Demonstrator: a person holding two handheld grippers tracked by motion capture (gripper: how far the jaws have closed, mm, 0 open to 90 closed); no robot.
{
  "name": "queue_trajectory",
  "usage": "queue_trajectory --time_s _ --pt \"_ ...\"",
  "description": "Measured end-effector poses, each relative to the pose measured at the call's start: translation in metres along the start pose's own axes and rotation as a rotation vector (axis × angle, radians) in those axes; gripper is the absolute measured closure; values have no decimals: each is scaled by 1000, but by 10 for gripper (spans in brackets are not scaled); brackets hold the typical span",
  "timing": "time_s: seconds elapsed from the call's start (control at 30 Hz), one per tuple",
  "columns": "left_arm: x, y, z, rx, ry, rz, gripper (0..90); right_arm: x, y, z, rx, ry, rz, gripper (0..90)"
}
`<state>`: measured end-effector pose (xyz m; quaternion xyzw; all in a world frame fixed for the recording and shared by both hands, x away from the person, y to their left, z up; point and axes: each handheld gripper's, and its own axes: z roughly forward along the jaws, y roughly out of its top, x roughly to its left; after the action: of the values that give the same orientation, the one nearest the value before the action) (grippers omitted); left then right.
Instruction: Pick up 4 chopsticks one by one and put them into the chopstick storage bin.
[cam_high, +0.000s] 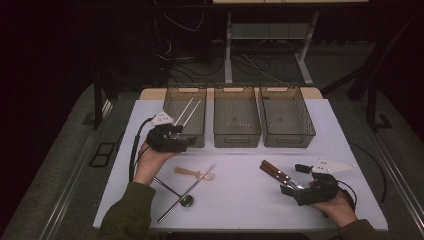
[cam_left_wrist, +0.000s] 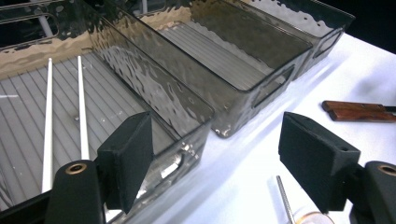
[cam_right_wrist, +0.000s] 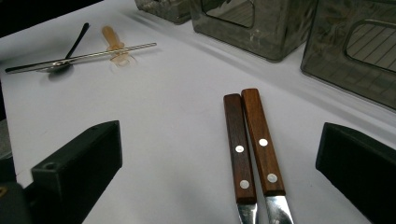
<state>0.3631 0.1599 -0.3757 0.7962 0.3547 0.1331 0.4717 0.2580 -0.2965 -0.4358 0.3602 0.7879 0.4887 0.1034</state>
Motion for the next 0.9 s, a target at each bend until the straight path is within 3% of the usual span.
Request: queue_trajectory --time_s 0.4,0.9 --pt "-20 -22 -6 40 -1 24 248 0 0 -1 -1 -2 6 7" --pt "-38 -50 -19 52 -18 51 278 -3 0 0 -10 -7 12 7"
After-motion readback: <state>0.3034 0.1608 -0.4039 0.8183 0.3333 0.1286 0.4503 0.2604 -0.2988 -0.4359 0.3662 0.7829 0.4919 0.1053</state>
